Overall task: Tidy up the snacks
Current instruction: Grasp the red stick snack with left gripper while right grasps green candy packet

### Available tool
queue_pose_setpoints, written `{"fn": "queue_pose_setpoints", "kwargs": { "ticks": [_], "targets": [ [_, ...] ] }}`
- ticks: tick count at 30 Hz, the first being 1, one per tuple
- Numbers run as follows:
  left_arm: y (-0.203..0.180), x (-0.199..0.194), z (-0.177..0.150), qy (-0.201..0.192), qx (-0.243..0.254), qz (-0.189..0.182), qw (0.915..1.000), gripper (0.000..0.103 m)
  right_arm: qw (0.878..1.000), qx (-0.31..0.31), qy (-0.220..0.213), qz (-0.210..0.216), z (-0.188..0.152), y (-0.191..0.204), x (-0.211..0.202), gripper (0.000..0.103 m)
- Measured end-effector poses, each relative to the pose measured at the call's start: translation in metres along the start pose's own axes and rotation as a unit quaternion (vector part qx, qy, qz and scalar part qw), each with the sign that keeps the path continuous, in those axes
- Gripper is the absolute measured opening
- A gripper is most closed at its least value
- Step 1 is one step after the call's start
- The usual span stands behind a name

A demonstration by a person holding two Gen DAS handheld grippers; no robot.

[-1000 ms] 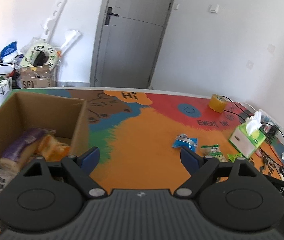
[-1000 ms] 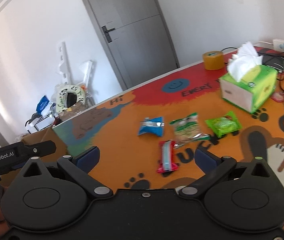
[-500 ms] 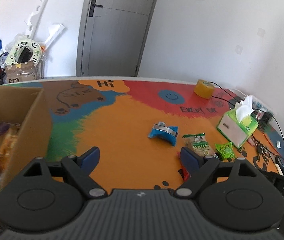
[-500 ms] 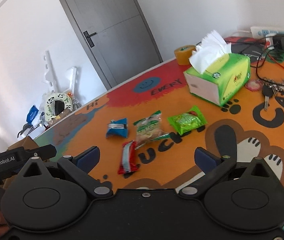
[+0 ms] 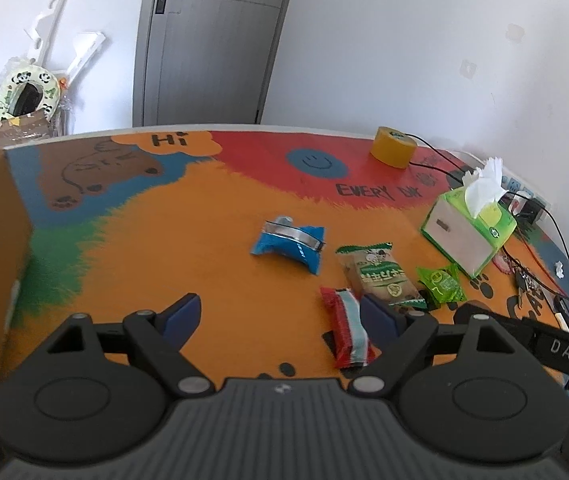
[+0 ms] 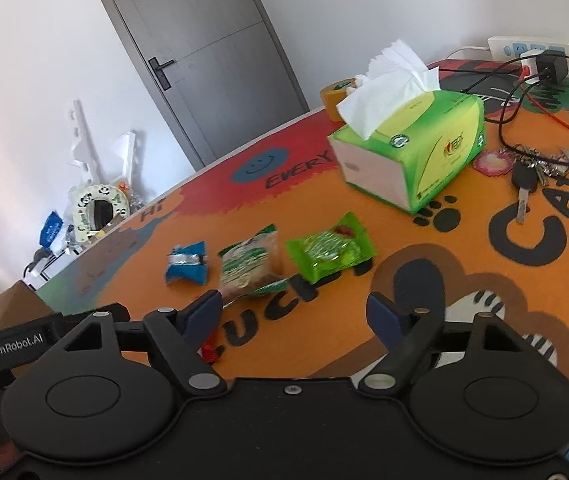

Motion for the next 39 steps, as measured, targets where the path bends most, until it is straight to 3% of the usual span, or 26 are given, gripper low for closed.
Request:
{"fn": "queue_pose_setpoints", "kwargs": {
  "ticks": [5,17,22,33,35,37,39],
  "targets": [
    [-0.013,0.012,-0.005,0.004,-0.001,-0.002,1.0,0.081,1.0,-0.005,0.001,-0.005,0.007,-0.01,0.004,0.078],
    [-0.045,0.036,-0.019,0.027,0.015,-0.013,0.9994,0.051,1.0,-0.021,0.001,-0.008,0.018,-0.019,0.025,0.076],
    [-0.043,0.04,-0.016,0.019,0.023,0.004,0.9995,0.019,1.0,-0.022,0.0,-0.007,0.021,-0.024,0.034,0.074],
    [-0.027,0.045,-0.009,0.021,0.017,0.018,0.9995,0.019,0.999,-0.024,0.009,-0.019,0.026,-0.031,0.052,0.074],
    [-0.023,0.045,-0.008,0.021,0.011,0.017,0.9996,0.019,0.999,-0.035,0.014,-0.027,0.026,-0.028,0.056,0.07],
    [-0.02,0.046,-0.008,0.021,0.005,0.013,0.9997,0.019,0.998,-0.045,0.017,-0.043,0.026,-0.025,0.059,0.056],
    [-0.017,0.045,-0.008,0.023,-0.002,0.01,0.9997,0.018,0.997,-0.052,0.019,-0.053,0.025,-0.023,0.059,0.05]
  ]
}}
Point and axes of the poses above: each gripper's, at about its wrist camera, not at the fingertips, and x roughly the way its jaws point, y to its left, z to its top, the point moved 4 cm from there along x, roughly the way its jaws point, and after that the axes turned 12 degrees about z, right-handed, at the moved point
